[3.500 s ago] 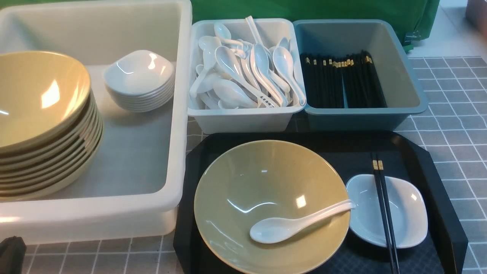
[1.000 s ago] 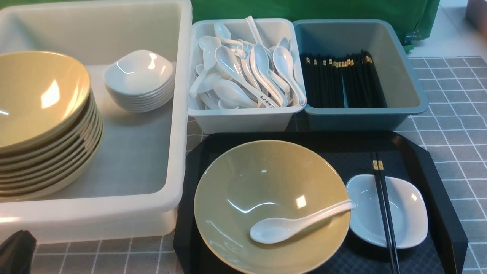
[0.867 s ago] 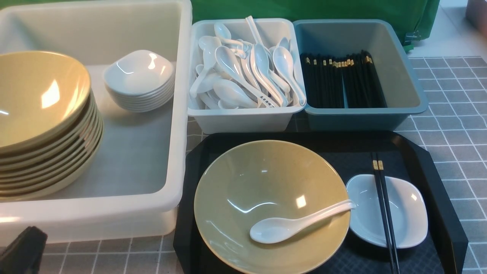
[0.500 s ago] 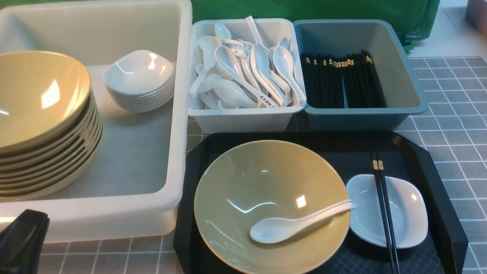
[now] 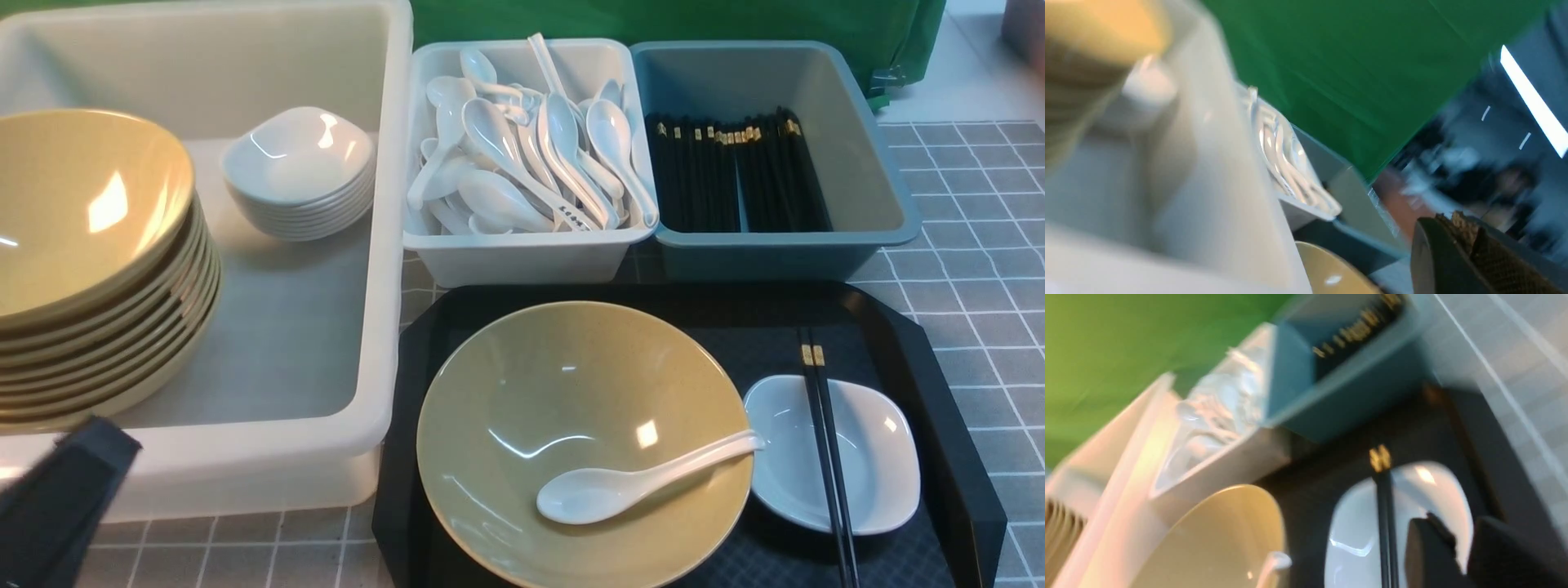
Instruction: On grey table put chopsticks spoon bowls plates into blue grey white boxes.
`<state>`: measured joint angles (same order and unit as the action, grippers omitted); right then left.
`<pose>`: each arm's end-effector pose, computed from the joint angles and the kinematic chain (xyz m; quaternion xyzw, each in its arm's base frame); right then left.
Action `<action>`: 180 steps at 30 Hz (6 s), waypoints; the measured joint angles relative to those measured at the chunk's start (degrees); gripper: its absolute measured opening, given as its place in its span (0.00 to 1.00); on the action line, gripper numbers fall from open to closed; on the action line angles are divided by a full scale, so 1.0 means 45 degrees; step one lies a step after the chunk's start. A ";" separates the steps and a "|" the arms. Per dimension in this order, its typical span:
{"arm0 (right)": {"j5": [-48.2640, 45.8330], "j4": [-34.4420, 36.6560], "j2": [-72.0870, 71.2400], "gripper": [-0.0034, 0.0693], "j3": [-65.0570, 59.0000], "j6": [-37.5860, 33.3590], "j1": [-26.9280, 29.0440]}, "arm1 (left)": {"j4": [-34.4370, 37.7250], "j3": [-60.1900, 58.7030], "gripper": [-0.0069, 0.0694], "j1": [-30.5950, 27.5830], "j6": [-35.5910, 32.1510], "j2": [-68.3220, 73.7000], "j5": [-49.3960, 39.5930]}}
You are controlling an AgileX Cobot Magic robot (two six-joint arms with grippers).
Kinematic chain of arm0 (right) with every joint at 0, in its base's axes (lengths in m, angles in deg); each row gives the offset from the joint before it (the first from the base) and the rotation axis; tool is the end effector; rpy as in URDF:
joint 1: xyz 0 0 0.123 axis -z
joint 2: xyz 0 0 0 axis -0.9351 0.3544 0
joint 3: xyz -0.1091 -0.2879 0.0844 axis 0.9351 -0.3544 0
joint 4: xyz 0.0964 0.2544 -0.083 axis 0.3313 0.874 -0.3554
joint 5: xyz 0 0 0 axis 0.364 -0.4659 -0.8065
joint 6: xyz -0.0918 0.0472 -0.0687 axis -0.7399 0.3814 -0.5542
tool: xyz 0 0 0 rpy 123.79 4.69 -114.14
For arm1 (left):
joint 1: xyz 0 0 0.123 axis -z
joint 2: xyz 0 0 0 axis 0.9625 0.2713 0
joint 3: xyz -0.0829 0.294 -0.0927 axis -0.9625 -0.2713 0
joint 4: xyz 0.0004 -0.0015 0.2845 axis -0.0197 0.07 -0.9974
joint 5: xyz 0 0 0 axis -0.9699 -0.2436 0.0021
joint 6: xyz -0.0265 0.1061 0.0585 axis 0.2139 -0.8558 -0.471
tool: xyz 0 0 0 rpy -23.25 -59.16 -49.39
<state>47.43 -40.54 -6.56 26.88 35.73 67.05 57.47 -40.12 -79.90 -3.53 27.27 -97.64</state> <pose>0.0765 0.0208 0.2265 0.1629 0.7599 0.2431 0.5805 0.0652 -0.0497 0.2902 -0.1026 0.6945 -0.3503 0.6201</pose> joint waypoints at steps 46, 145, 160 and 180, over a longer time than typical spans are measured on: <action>-0.5160 -0.4140 1.9957 0.66 1.0742 -0.1425 -0.3795 | -1.2584 1.0546 0.08 1.0281 -0.0195 1.6303 -0.5542; -0.9903 -0.3866 2.5486 0.72 2.4413 -0.6984 -0.2827 | -0.9394 1.2444 0.08 0.6361 -0.2617 1.6088 -0.4349; -1.0002 -0.3430 2.1971 0.72 1.6997 -1.2266 -0.7717 | -0.7752 0.5588 0.08 0.6361 -0.1923 1.0112 -0.1755; -0.9334 -0.3777 2.4852 0.69 1.6545 -1.3483 -0.8273 | -0.6579 0.3678 0.08 0.6361 -0.1966 0.9272 -0.1422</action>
<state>5.43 -57.54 105.27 101.33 -24.95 29.82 27.87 -23.57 -51.28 -12.38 68.99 -104.03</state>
